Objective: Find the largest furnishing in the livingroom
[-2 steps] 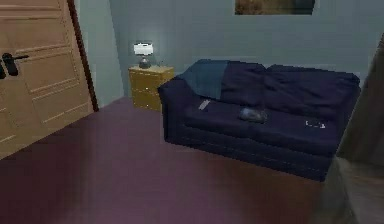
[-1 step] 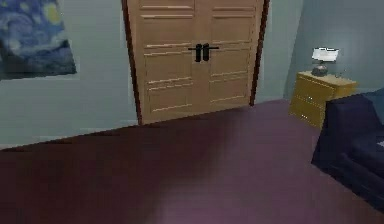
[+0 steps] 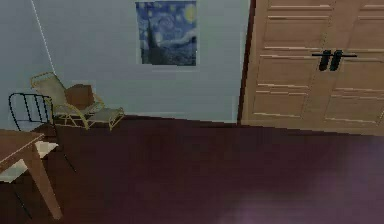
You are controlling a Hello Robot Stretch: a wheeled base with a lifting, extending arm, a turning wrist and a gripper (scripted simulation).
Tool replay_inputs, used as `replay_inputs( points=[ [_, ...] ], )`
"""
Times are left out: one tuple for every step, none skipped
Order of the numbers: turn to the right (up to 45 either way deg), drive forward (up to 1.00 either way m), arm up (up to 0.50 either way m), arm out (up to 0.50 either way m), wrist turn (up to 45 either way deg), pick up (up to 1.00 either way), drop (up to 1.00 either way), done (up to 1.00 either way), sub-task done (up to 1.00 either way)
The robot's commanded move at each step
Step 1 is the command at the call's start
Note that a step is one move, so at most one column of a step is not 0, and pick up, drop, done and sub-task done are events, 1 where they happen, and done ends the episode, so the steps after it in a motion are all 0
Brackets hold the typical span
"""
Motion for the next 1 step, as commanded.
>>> replay_inputs(
  points=[
    [0.0,0.65,0.0,0.0,0.0,0.0,0.0,0.0,0.0]
  ],
)
